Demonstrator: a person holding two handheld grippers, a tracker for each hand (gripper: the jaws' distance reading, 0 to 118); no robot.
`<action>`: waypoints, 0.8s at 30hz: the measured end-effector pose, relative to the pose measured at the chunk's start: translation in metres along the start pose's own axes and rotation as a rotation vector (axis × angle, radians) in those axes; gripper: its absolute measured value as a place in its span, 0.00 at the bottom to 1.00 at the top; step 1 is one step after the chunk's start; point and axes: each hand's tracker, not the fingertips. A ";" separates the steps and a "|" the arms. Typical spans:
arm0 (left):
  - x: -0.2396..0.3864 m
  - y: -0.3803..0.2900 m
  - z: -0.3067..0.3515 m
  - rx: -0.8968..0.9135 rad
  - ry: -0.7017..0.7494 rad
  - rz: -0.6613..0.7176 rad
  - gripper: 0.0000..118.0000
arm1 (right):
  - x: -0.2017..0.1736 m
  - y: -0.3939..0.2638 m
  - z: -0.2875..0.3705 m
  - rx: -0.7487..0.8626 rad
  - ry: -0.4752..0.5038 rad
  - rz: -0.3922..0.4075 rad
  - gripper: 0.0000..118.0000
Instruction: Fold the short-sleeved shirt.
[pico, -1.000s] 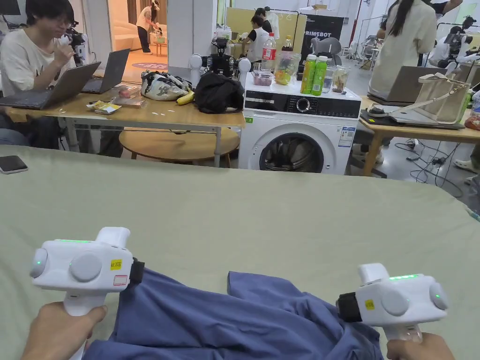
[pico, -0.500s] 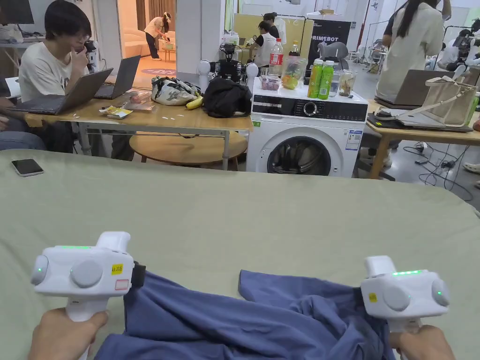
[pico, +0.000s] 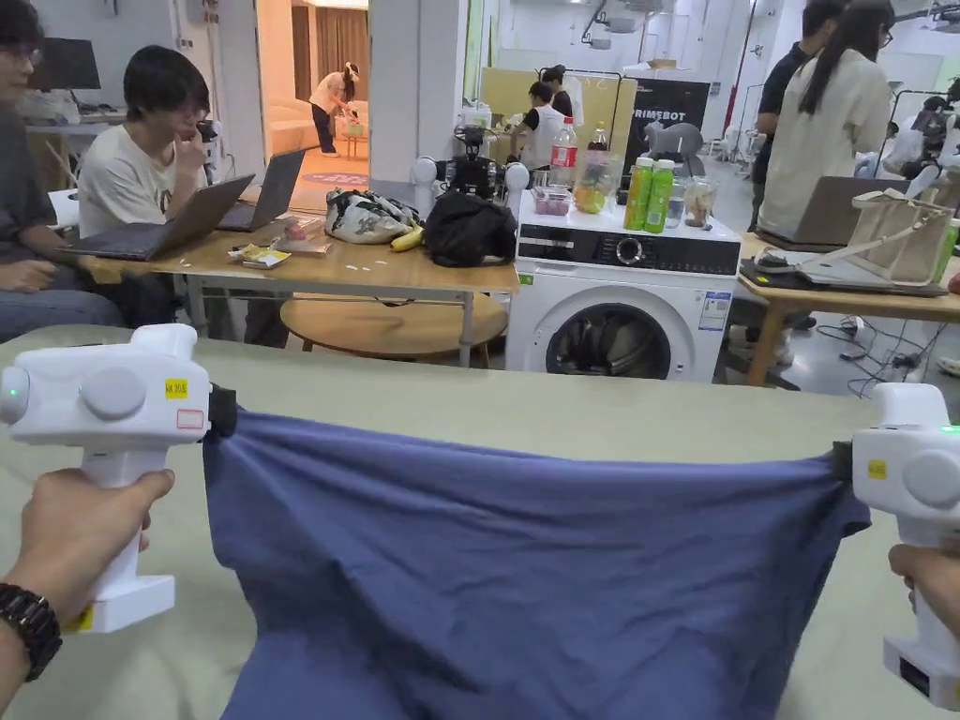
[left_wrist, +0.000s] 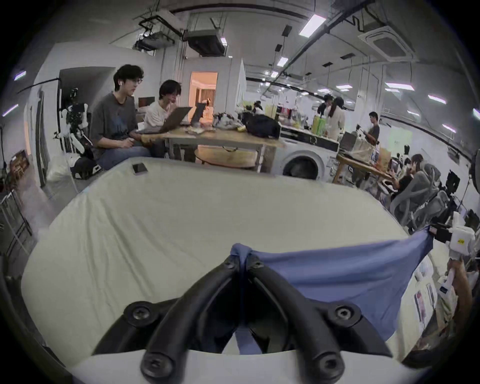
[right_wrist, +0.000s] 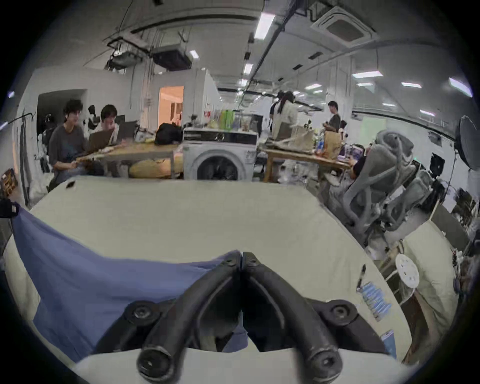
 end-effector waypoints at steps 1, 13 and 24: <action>0.000 0.010 0.004 0.009 -0.004 0.000 0.00 | 0.001 0.007 0.003 0.012 0.002 -0.005 0.00; 0.008 0.108 0.025 0.118 0.038 -0.047 0.00 | -0.023 0.109 0.029 0.157 -0.011 -0.007 0.00; 0.008 0.212 0.047 0.245 0.076 -0.089 0.00 | -0.040 0.218 0.040 0.312 -0.047 0.040 0.00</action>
